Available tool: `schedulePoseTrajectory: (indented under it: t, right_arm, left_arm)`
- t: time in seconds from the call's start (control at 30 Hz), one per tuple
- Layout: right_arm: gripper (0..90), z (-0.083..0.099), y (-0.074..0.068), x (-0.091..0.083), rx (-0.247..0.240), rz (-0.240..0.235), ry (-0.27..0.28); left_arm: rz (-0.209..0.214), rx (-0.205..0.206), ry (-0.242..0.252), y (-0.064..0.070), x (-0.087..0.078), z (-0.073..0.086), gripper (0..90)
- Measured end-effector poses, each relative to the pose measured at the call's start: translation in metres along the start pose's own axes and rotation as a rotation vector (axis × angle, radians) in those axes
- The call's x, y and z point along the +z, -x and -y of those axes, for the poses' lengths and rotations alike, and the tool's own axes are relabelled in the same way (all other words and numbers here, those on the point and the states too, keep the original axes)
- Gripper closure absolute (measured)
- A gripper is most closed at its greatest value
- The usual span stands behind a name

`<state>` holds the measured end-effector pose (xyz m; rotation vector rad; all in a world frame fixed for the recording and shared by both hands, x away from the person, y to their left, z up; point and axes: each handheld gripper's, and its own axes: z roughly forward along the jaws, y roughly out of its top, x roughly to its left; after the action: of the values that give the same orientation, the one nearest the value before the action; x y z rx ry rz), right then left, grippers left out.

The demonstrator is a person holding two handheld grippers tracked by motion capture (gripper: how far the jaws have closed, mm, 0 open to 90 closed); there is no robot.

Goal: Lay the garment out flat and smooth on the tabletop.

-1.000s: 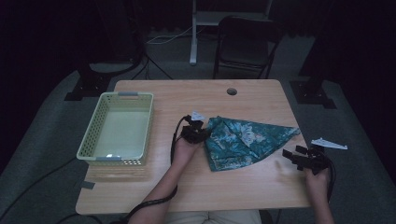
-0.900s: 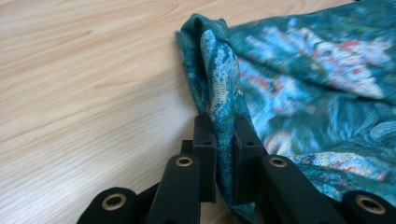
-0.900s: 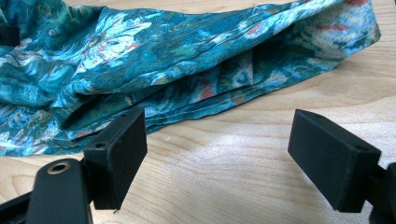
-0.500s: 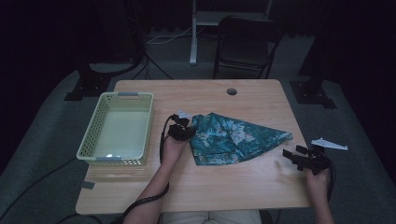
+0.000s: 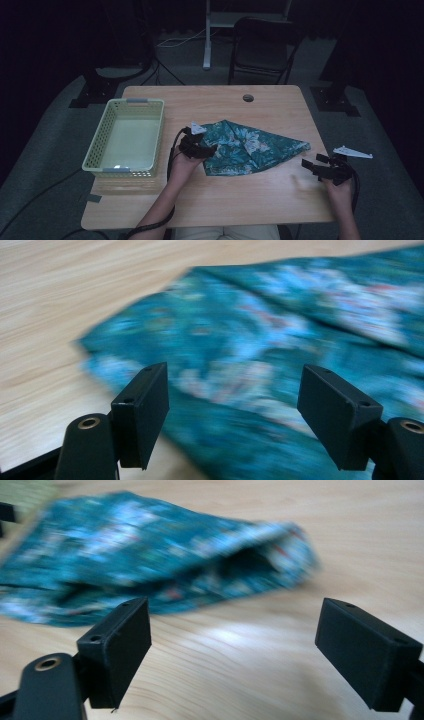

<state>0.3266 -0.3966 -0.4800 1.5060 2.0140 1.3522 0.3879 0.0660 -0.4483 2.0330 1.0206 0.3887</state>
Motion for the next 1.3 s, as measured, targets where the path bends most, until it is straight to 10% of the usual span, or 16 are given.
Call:
schedulePoseTrajectory:
  t: [0.43, 0.87, 1.3]
  right_arm:
    - [19.0, -0.045, -0.074, 0.027, -0.364, -0.153, -0.034]
    - [24.3, -0.038, -0.086, 0.078, -0.485, -0.083, -0.267]
    - [86.0, -0.047, -0.089, 0.086, -0.524, -0.020, -0.285]
  left_arm:
    - [0.111, 0.168, -0.027, 0.061, 0.010, -0.011, 26.2]
    - [0.113, 0.312, -0.198, 0.085, 0.056, -0.011, 26.4]
    - [0.141, 0.307, -0.188, 0.071, 0.060, -0.013, 86.5]
